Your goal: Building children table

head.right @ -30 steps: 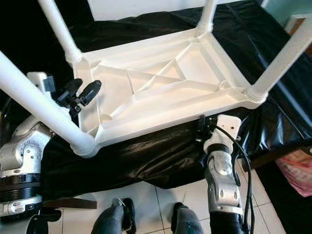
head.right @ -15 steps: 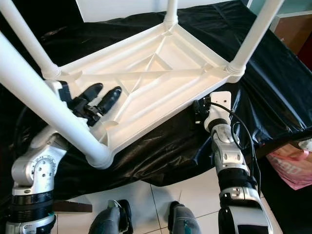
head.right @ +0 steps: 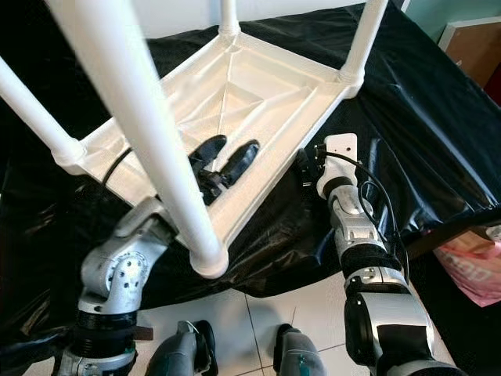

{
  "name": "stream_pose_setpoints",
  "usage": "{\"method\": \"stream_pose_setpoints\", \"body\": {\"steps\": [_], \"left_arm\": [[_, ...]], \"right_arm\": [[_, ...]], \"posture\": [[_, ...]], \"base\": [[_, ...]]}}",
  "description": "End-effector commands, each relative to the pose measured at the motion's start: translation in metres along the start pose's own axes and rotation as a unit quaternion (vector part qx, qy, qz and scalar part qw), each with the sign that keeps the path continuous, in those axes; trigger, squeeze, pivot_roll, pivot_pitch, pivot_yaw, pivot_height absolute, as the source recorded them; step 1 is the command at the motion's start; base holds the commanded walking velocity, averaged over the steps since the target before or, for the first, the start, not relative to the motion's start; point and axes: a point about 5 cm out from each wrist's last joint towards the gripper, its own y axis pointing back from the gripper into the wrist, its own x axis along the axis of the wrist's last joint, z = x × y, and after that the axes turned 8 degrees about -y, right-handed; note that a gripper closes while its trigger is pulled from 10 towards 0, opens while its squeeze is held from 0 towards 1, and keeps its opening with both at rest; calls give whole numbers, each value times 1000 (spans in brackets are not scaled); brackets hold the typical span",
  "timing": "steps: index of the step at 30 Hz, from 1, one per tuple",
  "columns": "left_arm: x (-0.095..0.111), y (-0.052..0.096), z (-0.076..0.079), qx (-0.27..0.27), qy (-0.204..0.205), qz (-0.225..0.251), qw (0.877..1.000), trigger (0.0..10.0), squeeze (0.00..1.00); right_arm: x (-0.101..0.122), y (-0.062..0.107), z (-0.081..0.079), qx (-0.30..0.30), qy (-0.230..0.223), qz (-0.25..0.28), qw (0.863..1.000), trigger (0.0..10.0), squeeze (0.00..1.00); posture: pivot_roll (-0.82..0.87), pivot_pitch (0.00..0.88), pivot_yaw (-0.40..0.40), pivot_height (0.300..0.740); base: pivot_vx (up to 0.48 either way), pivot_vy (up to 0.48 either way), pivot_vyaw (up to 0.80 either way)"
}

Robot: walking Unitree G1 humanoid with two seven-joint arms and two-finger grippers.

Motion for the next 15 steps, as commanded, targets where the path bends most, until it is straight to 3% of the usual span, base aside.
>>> {"method": "stream_pose_setpoints", "body": {"steps": [1,6,7,10,11,15], "left_arm": [[-5,-2,6,-24,-3,-15,1000,10000,0],[-4,9,-13,-18,-41,-38,998,10000,0],[-2,18,-30,-12,-77,-60,995,10000,0],[-1,24,-40,-6,-96,-72,993,10000,0],[1,31,-56,3,-126,-87,988,10000,0],[1,37,-64,2,-156,-101,983,10000,0]], "right_arm": [[-3,2,-5,4,-8,7,1000,10000,0],[-2,10,8,-12,-6,25,1000,10000,0],[-2,20,16,-14,-2,40,999,10000,0],[-2,26,19,-14,1,50,999,10000,0],[-3,41,23,-13,11,67,998,10000,0],[-1,51,21,-9,7,77,997,10000,0]], "posture": [[57,177,85,740],[48,178,85,740],[39,180,87,740],[39,180,87,740],[20,179,89,740],[-2,177,91,740]], "base": [[0,0,0],[0,0,0],[0,0,0],[0,0,0],[0,0,0],[0,0,0]]}}
